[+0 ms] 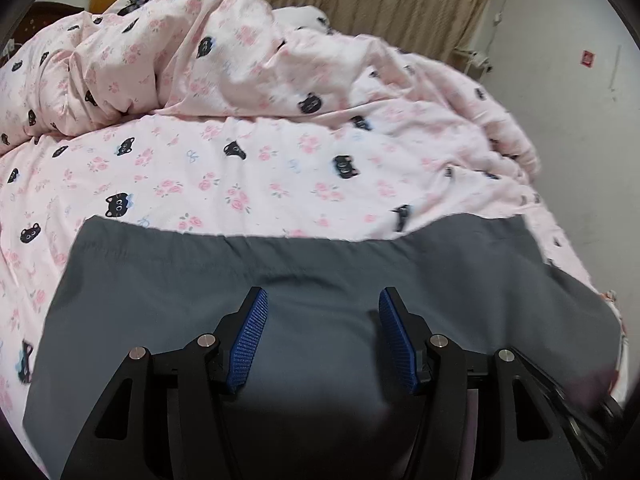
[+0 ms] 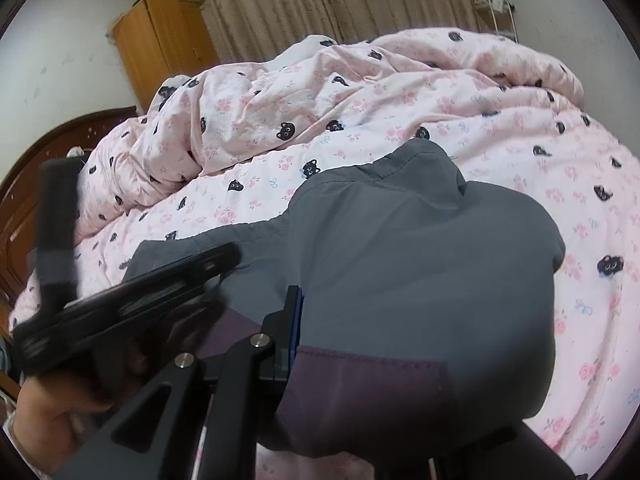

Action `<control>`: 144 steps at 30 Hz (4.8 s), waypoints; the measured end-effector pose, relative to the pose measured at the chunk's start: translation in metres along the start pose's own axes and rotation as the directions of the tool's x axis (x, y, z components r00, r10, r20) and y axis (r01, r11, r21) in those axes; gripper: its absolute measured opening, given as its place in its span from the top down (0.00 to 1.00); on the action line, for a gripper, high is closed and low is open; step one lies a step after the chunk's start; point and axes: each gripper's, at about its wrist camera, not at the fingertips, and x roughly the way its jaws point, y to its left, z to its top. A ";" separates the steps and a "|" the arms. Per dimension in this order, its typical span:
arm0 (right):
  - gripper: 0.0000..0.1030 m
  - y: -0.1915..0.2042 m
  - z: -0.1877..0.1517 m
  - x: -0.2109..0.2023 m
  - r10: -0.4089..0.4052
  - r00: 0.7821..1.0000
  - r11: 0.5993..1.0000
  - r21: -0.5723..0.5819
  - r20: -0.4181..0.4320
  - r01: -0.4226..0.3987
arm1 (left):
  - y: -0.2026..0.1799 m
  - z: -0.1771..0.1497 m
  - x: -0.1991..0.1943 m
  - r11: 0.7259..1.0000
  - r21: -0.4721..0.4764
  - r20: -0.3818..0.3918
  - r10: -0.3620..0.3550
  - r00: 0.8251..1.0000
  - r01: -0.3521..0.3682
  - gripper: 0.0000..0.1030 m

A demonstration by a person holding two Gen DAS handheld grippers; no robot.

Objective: Fold clothes

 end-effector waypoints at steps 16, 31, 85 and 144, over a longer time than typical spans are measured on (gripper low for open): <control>0.87 -0.004 -0.005 0.007 -0.004 1.000 0.999 0.047 -0.028 0.005 | -0.008 -0.047 0.003 0.996 0.086 -0.035 0.006 0.999 -0.002 0.44; 0.85 0.031 0.006 -0.013 -0.039 0.998 0.995 -0.092 0.042 0.042 | -0.004 -0.051 0.001 0.998 0.059 -0.014 -0.017 1.000 0.018 0.44; 0.88 0.221 -0.104 0.045 -0.176 0.968 0.197 -0.957 0.180 0.214 | 0.154 -0.013 -0.069 0.903 -0.238 -0.134 0.334 0.933 -0.358 0.46; 0.23 0.045 0.003 0.118 0.672 0.658 0.739 0.360 -0.339 -0.570 | 0.159 -0.043 -0.034 0.985 -0.167 -0.118 0.025 0.993 -0.044 0.42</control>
